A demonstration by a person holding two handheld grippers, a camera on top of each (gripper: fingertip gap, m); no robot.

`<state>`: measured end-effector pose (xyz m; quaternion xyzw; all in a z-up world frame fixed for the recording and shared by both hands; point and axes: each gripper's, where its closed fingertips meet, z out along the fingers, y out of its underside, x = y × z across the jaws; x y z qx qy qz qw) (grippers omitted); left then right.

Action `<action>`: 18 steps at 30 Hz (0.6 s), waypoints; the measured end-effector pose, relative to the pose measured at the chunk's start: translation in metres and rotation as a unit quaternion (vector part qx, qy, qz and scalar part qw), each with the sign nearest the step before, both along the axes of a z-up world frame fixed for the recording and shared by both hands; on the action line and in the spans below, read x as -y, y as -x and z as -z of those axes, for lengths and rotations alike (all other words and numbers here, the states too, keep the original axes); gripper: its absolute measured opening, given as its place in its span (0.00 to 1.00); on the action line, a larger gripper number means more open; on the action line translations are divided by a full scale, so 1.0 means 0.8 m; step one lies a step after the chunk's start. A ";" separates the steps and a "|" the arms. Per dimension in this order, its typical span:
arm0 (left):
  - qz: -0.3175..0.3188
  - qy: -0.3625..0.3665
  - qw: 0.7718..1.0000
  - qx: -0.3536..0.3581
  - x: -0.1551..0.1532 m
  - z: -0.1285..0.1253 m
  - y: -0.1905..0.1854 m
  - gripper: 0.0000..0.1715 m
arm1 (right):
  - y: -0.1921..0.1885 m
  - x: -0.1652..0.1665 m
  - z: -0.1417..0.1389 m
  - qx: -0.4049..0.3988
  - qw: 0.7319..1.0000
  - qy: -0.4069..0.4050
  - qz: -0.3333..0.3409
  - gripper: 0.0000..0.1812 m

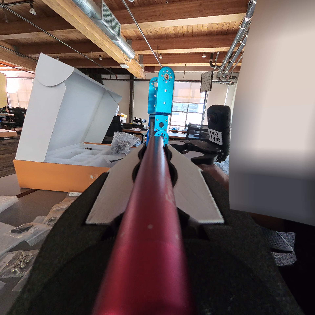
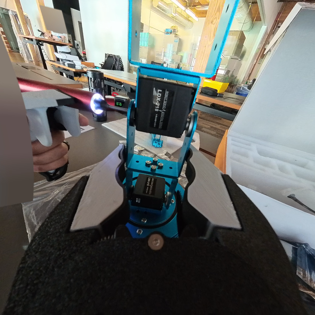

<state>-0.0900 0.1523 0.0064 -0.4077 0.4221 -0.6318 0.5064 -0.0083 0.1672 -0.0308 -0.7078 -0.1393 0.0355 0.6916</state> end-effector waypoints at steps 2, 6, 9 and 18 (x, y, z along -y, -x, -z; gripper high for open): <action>0.001 -0.001 1.000 0.000 0.001 0.001 -0.001 0.13 | 0.000 0.000 0.000 0.001 1.000 0.000 0.000 0.38; 0.000 -0.004 1.000 0.000 0.001 0.000 -0.001 0.13 | 0.000 0.000 0.000 0.001 1.000 0.001 0.001 0.38; -0.001 -0.002 1.000 0.002 0.002 -0.002 -0.001 0.13 | 0.000 0.000 0.000 0.000 1.000 0.001 0.001 0.38; -0.014 -0.012 1.000 -0.002 0.004 -0.001 -0.001 0.12 | 0.000 0.000 0.001 -0.002 1.000 0.004 0.000 0.38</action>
